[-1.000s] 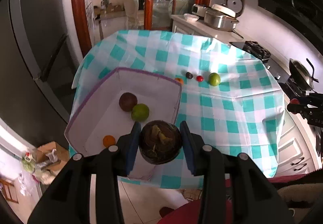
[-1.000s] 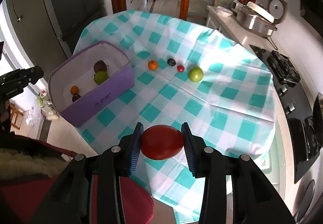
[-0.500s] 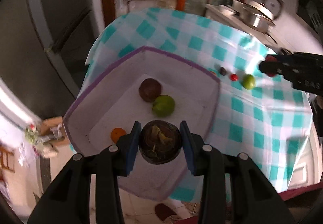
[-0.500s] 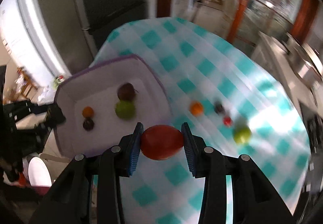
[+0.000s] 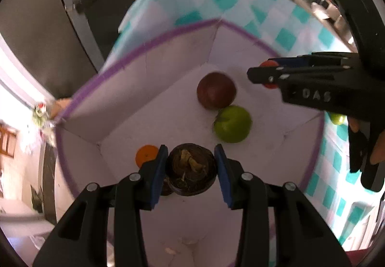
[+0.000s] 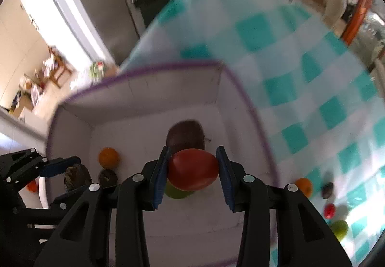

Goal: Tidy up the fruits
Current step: 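Carry the red tomato and dark brown fruit into the purple box and release both, then move both tools back over the remaining fruits on the cloth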

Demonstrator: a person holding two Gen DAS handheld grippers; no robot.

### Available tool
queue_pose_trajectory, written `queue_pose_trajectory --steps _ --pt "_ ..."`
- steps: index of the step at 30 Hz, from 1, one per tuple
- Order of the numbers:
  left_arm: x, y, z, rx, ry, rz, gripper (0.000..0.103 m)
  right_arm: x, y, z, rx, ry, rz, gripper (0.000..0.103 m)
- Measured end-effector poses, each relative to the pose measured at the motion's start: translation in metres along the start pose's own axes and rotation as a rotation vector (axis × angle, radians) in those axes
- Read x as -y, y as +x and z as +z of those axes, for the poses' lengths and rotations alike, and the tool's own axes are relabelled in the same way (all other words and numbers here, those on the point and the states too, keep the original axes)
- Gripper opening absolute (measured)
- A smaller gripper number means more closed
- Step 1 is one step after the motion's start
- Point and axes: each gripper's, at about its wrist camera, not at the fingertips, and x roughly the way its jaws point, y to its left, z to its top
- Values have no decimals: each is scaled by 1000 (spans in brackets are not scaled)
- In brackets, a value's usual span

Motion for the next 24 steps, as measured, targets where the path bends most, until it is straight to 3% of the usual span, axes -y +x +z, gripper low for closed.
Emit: queue_pose_trajectory --steps 7,11,14,18,20,22,24 --pt "-20 54 21 -78 -118 68 40 -8 54 36 -22 -39 30 39" --pt "-35 78 27 -135 -196 117 40 -39 83 56 -34 -203 50 39" --pt "-42 85 28 -155 -228 137 40 -58 113 61 -84 -286 45 39" --pt "-44 91 29 -166 -242 134 42 -64 136 60 -117 -280 44 40" --pt "-43 92 29 -170 -236 136 50 -64 138 59 -118 -256 43 44" --pt "-42 91 30 -162 -235 131 59 -58 130 60 -90 -220 57 66" --pt "-41 83 31 -130 -237 109 66 -48 110 62 -29 -155 74 68"
